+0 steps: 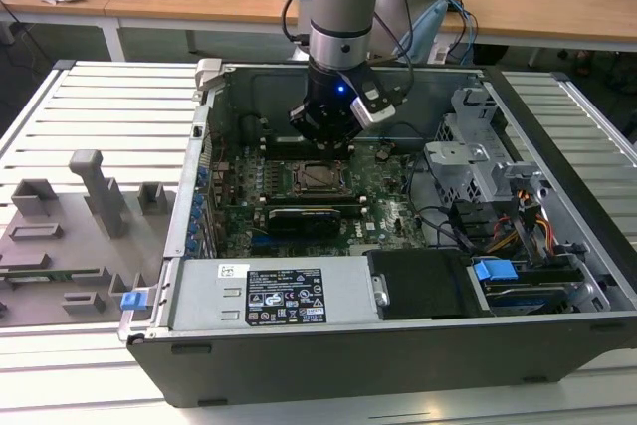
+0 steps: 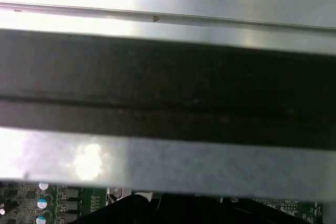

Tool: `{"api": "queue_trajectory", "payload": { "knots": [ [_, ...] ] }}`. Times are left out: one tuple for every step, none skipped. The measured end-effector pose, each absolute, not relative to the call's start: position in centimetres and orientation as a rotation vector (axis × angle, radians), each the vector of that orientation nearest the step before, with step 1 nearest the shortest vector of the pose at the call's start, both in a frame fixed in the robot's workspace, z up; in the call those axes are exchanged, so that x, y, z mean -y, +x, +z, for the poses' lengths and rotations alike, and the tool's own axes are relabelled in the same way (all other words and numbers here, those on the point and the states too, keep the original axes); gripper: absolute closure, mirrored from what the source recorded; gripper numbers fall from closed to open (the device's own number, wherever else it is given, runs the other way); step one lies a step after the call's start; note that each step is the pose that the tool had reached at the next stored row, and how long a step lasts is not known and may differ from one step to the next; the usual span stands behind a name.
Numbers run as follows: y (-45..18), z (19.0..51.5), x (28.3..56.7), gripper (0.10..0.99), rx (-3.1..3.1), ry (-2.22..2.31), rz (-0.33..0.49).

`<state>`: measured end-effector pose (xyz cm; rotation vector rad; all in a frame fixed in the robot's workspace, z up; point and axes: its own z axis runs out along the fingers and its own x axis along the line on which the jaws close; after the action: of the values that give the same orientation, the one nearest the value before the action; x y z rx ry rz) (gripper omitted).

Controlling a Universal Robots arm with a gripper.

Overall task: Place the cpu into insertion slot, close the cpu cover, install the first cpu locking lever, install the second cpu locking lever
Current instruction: 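Install the second cpu locking lever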

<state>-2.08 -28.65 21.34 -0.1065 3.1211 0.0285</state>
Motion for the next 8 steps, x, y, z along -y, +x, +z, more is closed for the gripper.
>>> {"api": "queue_trajectory", "payload": {
  "knots": [
    [-2.1, 21.4, 28.6, 0.984, -3.121, -0.107, 0.029],
    [-2.1, 21.5, 28.6, 0.984, -3.121, -0.107, 0.029],
    [-2.1, 21.8, 28.6, 0.984, -3.121, -0.107, 0.029],
    [-2.1, 22.2, 28.6, 0.984, -3.121, -0.107, 0.029],
    [-2.1, 22.6, 28.6, 0.984, -3.121, -0.107, 0.029],
    [-2.1, 22.6, 29.0, 0.984, -3.121, -0.107, 0.029],
    [-2.1, 22.6, 30.0, 0.984, -3.121, -0.107, 0.029],
    [-2.1, 22.6, 30.3, 0.984, -3.121, -0.107, 0.029]
  ]
}}
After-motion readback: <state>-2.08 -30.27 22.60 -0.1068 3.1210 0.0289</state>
